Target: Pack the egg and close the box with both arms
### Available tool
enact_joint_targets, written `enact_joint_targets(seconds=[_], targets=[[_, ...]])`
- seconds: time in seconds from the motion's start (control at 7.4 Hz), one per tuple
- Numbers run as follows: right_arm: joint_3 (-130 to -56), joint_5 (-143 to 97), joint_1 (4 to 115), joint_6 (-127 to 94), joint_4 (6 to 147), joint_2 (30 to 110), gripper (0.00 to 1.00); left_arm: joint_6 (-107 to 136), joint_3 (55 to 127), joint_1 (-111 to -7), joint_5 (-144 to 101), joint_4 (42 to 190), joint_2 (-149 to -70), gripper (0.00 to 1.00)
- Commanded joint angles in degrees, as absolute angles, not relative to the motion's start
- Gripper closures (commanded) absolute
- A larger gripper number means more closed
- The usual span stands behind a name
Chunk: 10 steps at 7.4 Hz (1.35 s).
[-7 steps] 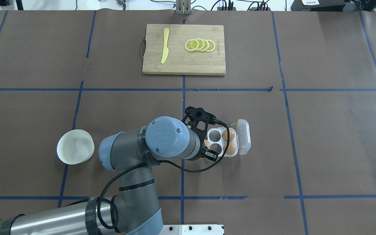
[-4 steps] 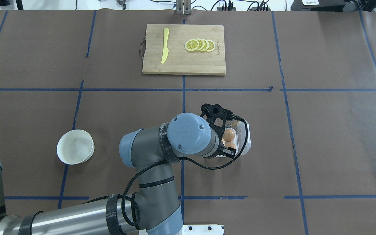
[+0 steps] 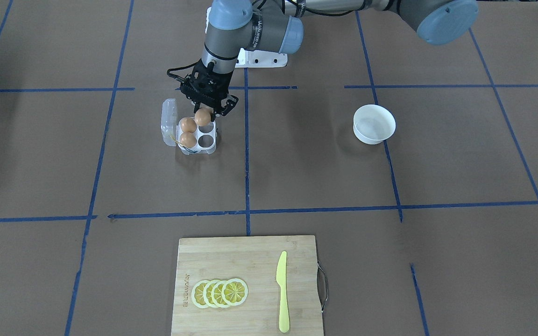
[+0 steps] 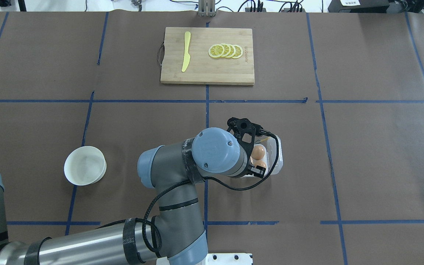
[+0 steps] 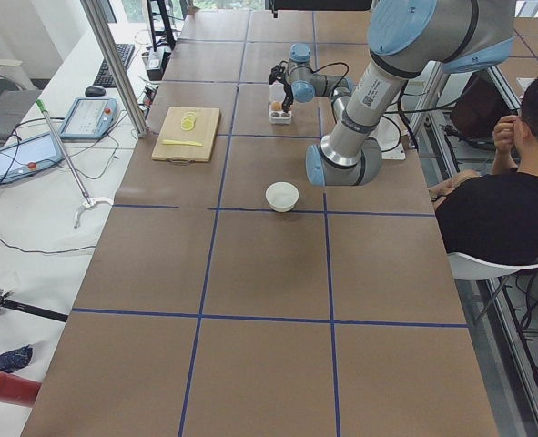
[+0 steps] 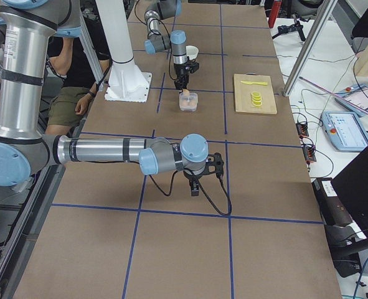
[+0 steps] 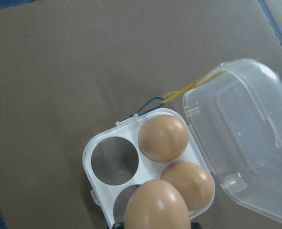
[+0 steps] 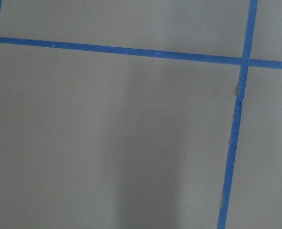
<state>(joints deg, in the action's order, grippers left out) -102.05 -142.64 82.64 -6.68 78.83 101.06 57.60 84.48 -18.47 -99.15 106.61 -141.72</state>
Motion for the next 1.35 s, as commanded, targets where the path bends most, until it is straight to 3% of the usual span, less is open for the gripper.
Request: enact_joint_targets(seconds=[0.0, 0.14, 0.27, 0.41, 0.95, 1.22], targets=[[-102.04, -142.65, 82.53, -7.03, 78.84, 101.07, 0.00, 57.57, 84.29, -18.46, -99.05, 106.70, -141.85, 0.61], [-102.13, -142.65, 82.62, -7.03, 78.84, 101.07, 0.00, 57.74, 84.20, -18.46, -99.05, 107.22, -141.86, 0.53], [-102.13, -142.73, 82.62, -7.12, 78.84, 101.07, 0.00, 57.92, 83.76, -18.46, -99.05, 108.18, -141.86, 0.28], [-101.87, -144.56, 82.62, -8.16, 78.84, 101.07, 0.00, 58.09, 83.76, -18.46, -99.05, 108.54, -141.86, 0.10], [-101.87, -145.02, 77.98, -14.64, 76.05, 99.68, 0.00, 57.75, 84.28, -20.29, -99.49, 108.11, -141.07, 0.11], [-101.69, -142.49, 71.58, -29.80, 66.93, 97.48, 0.00, 56.26, 90.22, -24.41, -104.30, 107.58, -134.26, 0.14]])
